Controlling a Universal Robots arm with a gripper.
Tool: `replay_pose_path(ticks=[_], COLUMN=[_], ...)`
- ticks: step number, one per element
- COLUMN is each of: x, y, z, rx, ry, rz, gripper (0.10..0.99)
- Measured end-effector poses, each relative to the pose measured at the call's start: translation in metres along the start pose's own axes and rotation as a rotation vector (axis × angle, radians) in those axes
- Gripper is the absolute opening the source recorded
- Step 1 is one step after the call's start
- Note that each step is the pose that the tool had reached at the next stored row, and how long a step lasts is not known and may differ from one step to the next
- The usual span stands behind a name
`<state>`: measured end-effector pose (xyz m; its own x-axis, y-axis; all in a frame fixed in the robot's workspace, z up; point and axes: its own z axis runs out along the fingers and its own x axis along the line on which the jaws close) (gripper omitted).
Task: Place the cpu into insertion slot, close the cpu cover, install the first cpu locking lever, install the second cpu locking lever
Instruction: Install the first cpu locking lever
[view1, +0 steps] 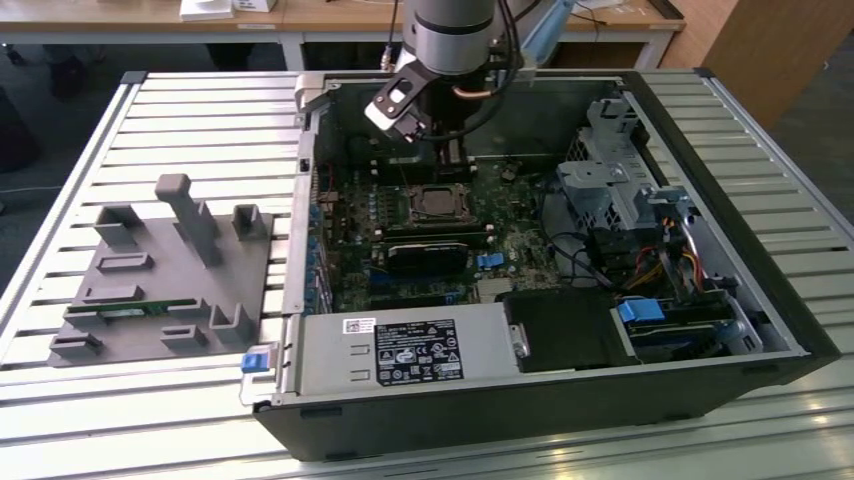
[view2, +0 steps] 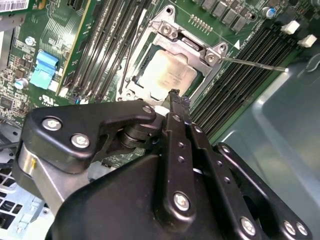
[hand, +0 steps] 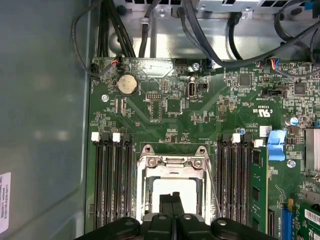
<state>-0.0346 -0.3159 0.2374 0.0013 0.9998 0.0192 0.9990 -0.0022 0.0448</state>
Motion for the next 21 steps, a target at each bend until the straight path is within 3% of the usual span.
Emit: replay_pose_path(ticks=[9, 12, 16, 21], x=[0.0001, 0.0002, 0.0004, 0.0004], y=[-0.0014, -0.0012, -0.0009, -0.001], z=[-0.0026, -0.0086, -0.0225, -0.0231], rx=[0.0, 0.0, 0.0, 0.001], ry=[0.0, 0.0001, -0.0009, 0.0011], rz=[0.0, 0.0, -0.001, -0.071], gripper=[0.106, 0.106, 0.106, 0.106])
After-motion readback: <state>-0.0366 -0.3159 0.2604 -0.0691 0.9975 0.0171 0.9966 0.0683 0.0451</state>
